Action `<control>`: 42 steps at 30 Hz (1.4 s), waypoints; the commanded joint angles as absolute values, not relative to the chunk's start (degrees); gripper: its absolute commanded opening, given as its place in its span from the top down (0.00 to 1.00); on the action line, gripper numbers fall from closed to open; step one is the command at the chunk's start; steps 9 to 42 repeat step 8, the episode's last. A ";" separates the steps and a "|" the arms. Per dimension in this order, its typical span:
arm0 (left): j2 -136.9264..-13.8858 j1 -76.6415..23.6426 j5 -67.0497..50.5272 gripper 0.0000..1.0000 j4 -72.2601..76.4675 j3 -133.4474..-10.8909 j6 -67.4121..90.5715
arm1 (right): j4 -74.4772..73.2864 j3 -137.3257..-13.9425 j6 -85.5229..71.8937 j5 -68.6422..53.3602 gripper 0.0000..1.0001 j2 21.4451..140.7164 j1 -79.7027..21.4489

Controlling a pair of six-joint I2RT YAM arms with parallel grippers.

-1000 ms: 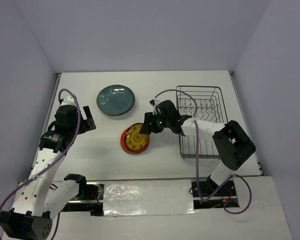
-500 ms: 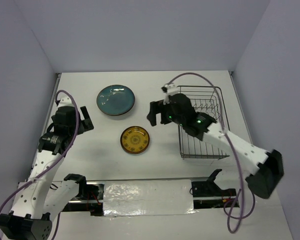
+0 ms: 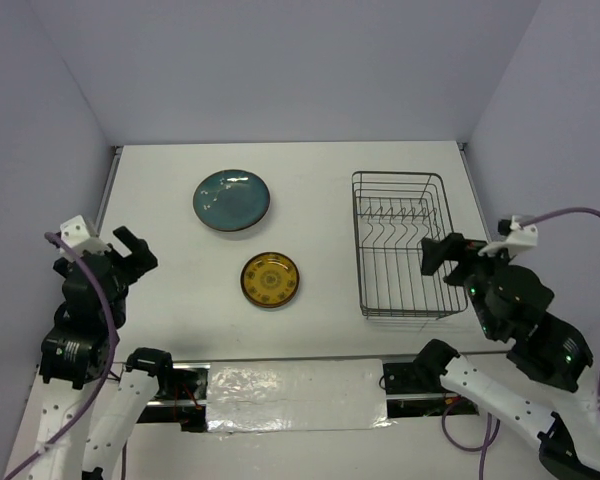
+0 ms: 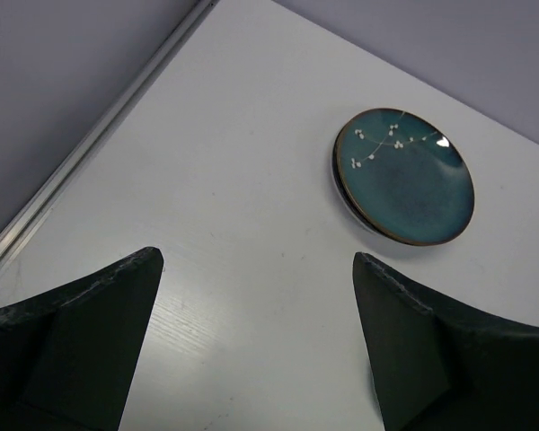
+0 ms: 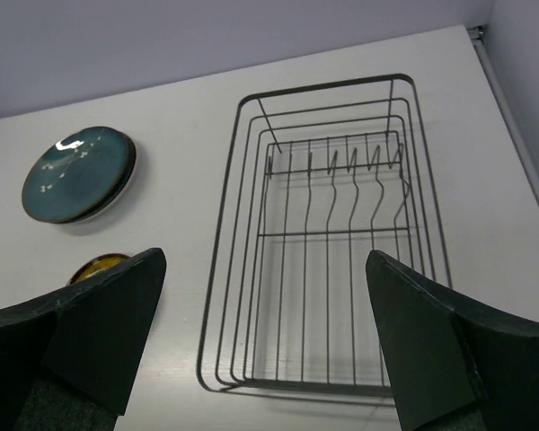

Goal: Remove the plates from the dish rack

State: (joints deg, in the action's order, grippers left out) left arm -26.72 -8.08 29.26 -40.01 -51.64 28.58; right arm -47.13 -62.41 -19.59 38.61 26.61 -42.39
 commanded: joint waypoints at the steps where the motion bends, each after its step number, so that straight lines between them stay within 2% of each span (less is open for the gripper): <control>1: -25.23 -8.17 29.97 0.00 -40.16 -53.53 28.13 | -57.37 -65.56 -21.45 42.45 0.00 21.64 -42.19; 6: -23.91 -8.17 28.48 0.00 -38.33 -51.68 28.21 | -59.15 -65.22 -21.80 43.15 0.00 14.86 -42.45; 42: -24.26 -8.17 27.78 0.00 -38.32 -51.68 28.21 | -58.98 -64.34 -22.15 43.15 0.00 14.77 -42.45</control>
